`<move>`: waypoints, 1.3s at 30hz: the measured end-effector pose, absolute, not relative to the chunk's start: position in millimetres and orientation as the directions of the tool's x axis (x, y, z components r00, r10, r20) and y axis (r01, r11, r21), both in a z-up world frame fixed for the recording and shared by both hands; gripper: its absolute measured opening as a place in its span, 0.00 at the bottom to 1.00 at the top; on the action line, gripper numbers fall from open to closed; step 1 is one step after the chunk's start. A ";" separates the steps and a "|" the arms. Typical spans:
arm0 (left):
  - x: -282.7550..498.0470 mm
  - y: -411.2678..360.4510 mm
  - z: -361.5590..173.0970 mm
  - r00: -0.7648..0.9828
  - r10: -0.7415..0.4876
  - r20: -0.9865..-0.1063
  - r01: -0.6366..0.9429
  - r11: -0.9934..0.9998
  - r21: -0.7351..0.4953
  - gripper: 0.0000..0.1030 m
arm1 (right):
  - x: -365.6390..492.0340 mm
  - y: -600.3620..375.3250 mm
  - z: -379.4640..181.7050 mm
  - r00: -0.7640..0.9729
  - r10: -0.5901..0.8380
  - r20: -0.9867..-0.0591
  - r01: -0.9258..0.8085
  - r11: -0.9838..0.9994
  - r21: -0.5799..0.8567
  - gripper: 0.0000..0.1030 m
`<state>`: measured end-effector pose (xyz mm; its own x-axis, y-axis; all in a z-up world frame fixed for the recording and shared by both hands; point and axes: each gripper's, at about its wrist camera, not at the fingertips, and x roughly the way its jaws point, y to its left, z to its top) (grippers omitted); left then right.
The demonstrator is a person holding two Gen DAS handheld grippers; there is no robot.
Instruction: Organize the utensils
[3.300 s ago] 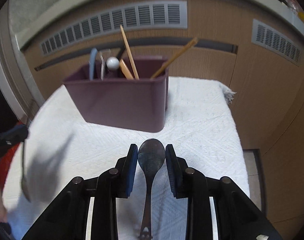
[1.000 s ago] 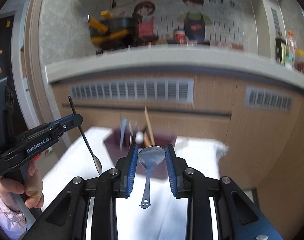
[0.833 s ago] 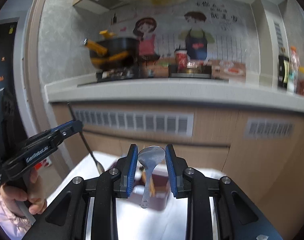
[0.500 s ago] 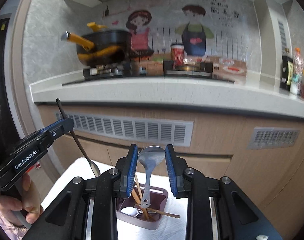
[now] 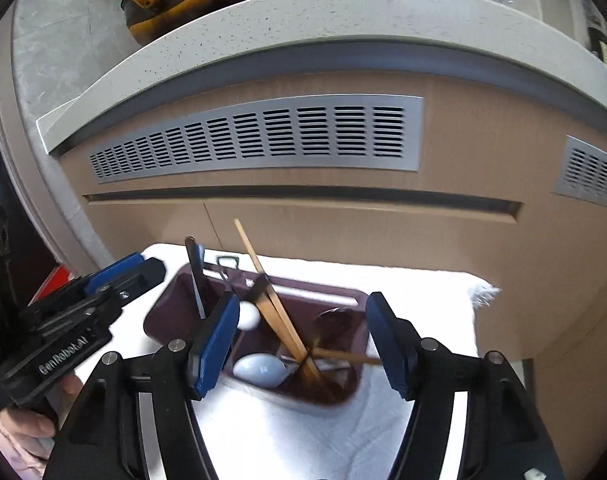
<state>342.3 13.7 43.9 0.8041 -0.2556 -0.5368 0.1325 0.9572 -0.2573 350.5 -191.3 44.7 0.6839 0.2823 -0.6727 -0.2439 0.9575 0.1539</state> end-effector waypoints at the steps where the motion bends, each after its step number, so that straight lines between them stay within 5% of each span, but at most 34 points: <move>1: 332.3 15.3 43.6 0.803 -0.241 -0.544 0.120 0.961 -0.249 0.57 | 342.7 -192.7 44.6 0.688 0.278 -0.670 -0.240 0.959 0.151 0.65; 6: 271.4 15.9 46.8 0.798 -0.185 -0.574 0.093 0.978 -0.186 0.76 | 289.7 -197.6 42.1 0.713 0.257 -0.652 -0.204 0.966 0.159 0.73; 12: 191.1 5.0 56.1 0.842 -0.118 -0.527 0.088 0.993 -0.081 0.91 | 210.6 -193.4 54.2 0.782 0.205 -0.589 -0.188 0.978 0.091 0.93; 18: 119.8 -3.6 54.4 0.878 -0.035 -0.478 0.048 0.999 0.015 1.00 | 146.9 -192.8 63.4 0.848 0.134 -0.513 -0.136 0.990 0.034 0.99; 39: 78.3 -10.9 57.0 0.873 -0.063 -0.483 0.058 0.998 -0.026 1.00 | 89.9 -213.1 46.6 0.844 0.036 -0.535 -0.037 0.999 0.010 0.99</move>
